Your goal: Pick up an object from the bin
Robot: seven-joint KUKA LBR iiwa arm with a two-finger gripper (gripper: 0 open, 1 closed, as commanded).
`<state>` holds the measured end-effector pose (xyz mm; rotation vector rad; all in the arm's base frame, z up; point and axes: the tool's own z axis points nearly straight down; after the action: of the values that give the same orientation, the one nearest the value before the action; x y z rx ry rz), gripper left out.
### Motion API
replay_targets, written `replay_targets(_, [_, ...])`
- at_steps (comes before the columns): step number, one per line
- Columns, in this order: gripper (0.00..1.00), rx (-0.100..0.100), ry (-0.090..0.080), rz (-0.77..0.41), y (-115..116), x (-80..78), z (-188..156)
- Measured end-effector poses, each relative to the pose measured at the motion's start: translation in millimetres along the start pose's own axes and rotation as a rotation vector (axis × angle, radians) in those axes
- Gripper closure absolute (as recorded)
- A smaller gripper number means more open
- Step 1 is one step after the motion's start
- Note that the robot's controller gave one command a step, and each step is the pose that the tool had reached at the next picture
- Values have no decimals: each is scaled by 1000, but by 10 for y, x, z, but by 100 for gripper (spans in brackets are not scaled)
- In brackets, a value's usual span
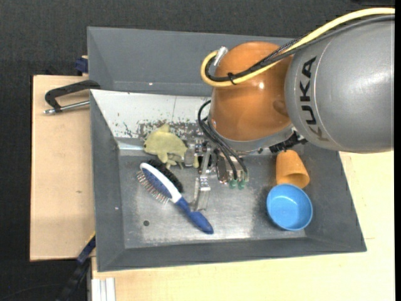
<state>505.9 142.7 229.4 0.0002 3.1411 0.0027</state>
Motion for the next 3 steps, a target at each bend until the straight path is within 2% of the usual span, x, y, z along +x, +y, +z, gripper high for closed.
replay_targets(1, [0, 2, 9, 41, 58, 121, 798])
replay_targets(2, [0, -3, -16, -155, 87, -480, 1552])
replay_targets(3, [100, -2, -8, -154, 90, -454, 1565])
